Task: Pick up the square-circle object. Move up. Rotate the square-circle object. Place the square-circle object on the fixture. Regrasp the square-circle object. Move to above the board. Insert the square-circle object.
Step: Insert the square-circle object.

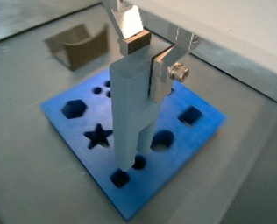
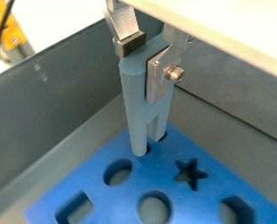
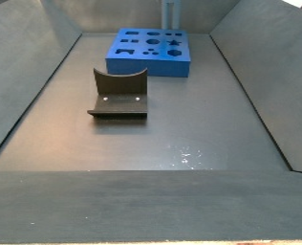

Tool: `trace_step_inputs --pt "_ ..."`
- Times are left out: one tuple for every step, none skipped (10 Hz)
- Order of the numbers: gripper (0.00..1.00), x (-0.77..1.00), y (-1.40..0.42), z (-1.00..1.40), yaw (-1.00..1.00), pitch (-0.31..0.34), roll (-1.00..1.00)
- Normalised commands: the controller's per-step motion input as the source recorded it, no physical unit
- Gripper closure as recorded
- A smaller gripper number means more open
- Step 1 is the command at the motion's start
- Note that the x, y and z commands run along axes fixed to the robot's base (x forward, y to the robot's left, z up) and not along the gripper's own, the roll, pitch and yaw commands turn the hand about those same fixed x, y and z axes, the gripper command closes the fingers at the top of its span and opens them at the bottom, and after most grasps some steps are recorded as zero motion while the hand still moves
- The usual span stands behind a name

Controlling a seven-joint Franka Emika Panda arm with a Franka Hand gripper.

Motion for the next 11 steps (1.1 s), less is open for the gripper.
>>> trace_step_inputs --pt "1.00 -0.06 -0.17 -0.04 -0.76 0.000 0.00" --pt "1.00 0.00 0.01 0.00 -0.27 0.000 0.00" --pt "1.00 0.00 0.00 -0.09 0.00 -0.091 0.02" --pt "1.00 -0.06 0.00 -0.21 0.27 -0.271 0.10" --pt "1.00 -0.15 0.00 -0.21 0.28 -0.354 0.04" --pt "1.00 -0.20 0.00 -0.15 0.24 -0.349 0.00" --pt "1.00 -0.23 0.01 -0.12 0.19 -0.343 -0.05" --pt "1.00 -0.20 0.02 -0.03 0.15 -0.291 -0.13" --pt "1.00 -0.09 0.00 0.00 0.10 -0.180 -0.05" --pt "1.00 -0.27 0.06 -0.09 0.00 -0.214 0.00" --pt "1.00 -0.24 0.09 -0.08 0.00 -0.149 0.00"
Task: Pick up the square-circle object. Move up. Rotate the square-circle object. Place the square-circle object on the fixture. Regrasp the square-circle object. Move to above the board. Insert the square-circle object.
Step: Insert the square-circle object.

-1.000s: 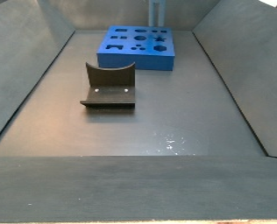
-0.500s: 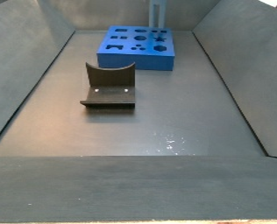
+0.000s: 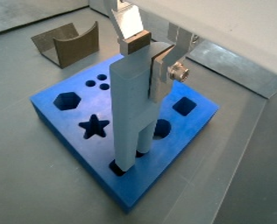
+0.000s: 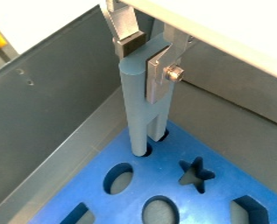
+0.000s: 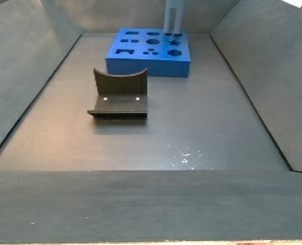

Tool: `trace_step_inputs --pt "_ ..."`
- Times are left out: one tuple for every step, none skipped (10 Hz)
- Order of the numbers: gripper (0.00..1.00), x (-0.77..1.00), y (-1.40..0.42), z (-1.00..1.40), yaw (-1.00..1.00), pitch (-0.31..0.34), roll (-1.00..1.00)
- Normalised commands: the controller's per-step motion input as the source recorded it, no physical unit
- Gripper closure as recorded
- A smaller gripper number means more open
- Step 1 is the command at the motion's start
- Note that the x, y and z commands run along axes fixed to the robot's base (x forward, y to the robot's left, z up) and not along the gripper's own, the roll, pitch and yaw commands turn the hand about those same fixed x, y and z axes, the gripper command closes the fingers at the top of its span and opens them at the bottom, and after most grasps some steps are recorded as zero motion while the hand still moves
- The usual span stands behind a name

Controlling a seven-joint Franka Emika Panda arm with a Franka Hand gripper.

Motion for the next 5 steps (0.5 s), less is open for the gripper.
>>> trace_step_inputs --pt "1.00 -0.13 0.14 -0.03 0.00 -0.040 0.00" --pt "1.00 -0.14 0.00 -0.03 0.00 -0.040 0.07" --pt "1.00 -0.18 -0.03 -0.07 0.00 -0.094 0.09" --pt "1.00 -0.02 -0.17 -0.13 0.02 -0.071 0.04" --pt "1.00 0.00 -0.18 -0.11 0.03 -0.040 0.07"
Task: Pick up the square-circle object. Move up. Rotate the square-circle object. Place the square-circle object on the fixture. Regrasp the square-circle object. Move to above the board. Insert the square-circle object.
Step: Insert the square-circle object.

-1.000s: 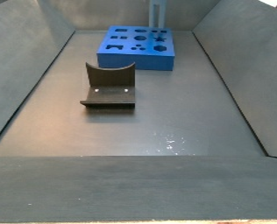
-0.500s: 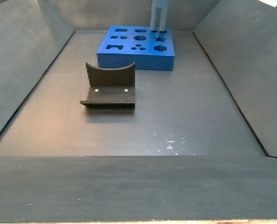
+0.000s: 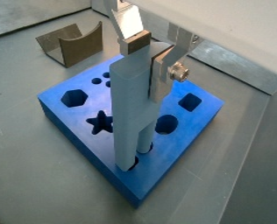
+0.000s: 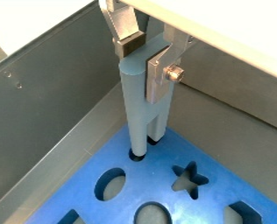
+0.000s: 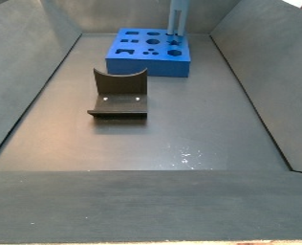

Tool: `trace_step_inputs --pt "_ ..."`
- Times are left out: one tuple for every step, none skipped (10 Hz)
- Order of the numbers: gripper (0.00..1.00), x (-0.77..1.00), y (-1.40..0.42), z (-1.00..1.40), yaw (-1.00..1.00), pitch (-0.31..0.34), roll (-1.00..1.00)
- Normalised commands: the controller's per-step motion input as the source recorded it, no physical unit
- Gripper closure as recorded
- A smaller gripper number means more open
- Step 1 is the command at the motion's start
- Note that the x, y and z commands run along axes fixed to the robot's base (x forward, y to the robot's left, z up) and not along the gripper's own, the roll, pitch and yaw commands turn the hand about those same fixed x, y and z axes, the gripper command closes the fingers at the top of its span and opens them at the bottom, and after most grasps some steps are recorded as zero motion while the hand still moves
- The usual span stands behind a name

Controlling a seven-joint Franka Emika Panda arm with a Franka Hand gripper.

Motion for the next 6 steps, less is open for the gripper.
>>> trace_step_inputs --pt "1.00 0.00 -0.13 -0.13 0.02 -0.040 0.02" --pt "1.00 0.00 0.00 -0.15 0.01 0.000 0.00" --pt "1.00 0.00 0.02 -0.06 0.00 0.000 0.00" --pt "1.00 0.09 0.00 -0.08 0.00 0.000 0.00" --pt "1.00 0.17 0.00 -0.11 0.03 0.000 0.02" --pt "1.00 0.17 0.00 -0.09 0.01 0.000 0.00"
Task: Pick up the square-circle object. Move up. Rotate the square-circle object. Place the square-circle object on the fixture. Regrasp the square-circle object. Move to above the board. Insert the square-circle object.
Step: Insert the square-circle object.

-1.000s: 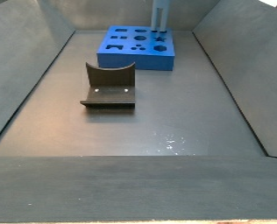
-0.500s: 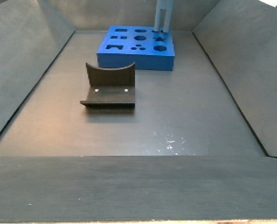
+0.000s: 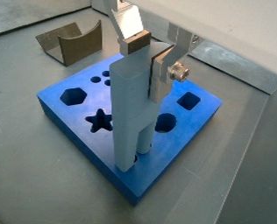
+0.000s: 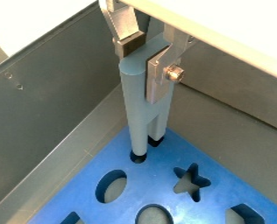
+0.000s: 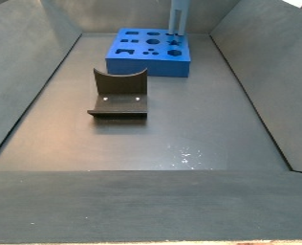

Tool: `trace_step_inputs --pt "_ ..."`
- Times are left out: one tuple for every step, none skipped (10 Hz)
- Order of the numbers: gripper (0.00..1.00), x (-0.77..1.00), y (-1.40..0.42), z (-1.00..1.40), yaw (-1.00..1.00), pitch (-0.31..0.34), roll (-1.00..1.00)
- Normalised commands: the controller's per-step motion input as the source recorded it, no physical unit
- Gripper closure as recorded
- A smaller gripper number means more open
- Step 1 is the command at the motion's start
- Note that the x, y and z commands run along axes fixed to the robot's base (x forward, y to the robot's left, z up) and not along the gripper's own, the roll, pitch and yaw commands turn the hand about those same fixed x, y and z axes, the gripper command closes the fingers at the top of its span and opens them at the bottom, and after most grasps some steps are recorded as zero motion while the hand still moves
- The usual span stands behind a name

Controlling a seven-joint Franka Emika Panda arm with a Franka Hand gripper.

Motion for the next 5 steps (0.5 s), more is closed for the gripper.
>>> trace_step_inputs --pt "1.00 0.18 0.00 -0.11 0.00 0.000 0.00" --pt "1.00 0.18 0.00 -0.11 0.00 0.000 0.00" --pt "1.00 0.10 0.00 -0.10 0.00 0.000 0.03" --pt "1.00 0.08 0.01 -0.16 0.00 0.000 0.04" --pt "1.00 0.07 0.01 -0.15 0.00 0.000 0.03"
